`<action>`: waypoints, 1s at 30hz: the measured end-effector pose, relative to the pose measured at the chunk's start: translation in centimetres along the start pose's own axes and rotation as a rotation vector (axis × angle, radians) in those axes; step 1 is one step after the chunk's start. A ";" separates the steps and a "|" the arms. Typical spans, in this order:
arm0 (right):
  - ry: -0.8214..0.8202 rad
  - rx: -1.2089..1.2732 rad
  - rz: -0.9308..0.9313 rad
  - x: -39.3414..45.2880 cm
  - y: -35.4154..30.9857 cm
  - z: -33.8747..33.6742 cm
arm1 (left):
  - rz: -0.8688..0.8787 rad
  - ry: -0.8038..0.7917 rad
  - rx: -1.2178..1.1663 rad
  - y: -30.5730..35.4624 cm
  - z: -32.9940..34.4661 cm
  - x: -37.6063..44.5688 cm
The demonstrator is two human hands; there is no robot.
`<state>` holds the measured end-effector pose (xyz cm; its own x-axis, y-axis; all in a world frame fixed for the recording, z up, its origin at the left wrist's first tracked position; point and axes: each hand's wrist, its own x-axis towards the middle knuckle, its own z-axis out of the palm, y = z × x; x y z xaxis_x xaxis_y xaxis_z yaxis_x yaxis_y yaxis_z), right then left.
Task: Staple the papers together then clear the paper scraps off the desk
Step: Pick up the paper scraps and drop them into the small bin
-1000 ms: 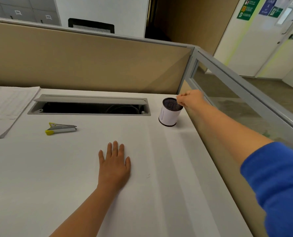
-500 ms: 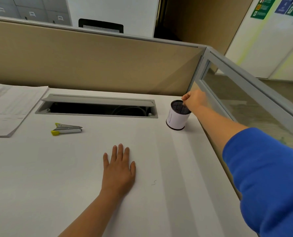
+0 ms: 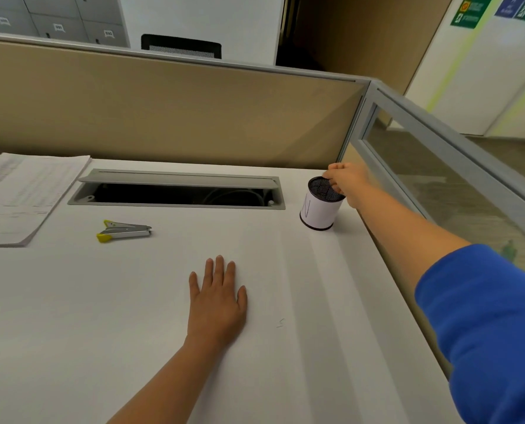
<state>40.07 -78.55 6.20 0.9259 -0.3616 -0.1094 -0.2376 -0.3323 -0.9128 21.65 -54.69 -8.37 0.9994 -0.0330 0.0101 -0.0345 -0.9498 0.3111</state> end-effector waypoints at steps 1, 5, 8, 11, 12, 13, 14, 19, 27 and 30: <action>-0.053 0.119 0.030 -1.0 -0.2 0.2 | -0.003 -0.004 -0.011 0.0 -0.1 0.0; -0.290 0.446 0.176 -7.4 0.3 1.5 | -0.014 0.046 -0.187 0.0 -0.6 0.1; -0.433 0.553 0.276 -13.3 2.5 2.4 | -0.127 0.143 -0.702 0.8 -2.8 -0.5; -0.479 0.522 0.290 -17.6 4.3 3.0 | -0.115 0.036 -1.079 2.4 -5.9 -1.3; -0.485 0.496 0.290 -18.7 4.7 3.2 | -0.085 -0.022 -1.148 2.9 -6.6 -1.6; -0.490 0.474 0.290 -19.7 5.1 3.4 | -0.058 -0.067 -1.183 3.2 -7.2 -1.9; -0.497 0.460 0.289 -20.4 5.3 3.6 | -0.040 -0.086 -1.186 3.4 -7.5 -2.3; -0.495 0.432 0.252 -22.6 5.8 3.7 | -0.034 -0.044 -1.034 3.4 -7.5 -3.6; -0.492 0.356 0.217 -24.2 5.4 3.4 | 0.046 0.092 -0.812 4.0 -7.5 -4.7; -0.499 0.363 0.220 -24.2 5.5 3.4 | 0.080 0.118 -0.751 4.2 -7.4 -4.9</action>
<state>17.30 -68.69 2.51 0.9129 0.0888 -0.3983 -0.4035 0.0504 -0.9136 16.59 -56.23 -0.11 0.9888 -0.0189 0.1478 -0.1388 -0.4779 0.8674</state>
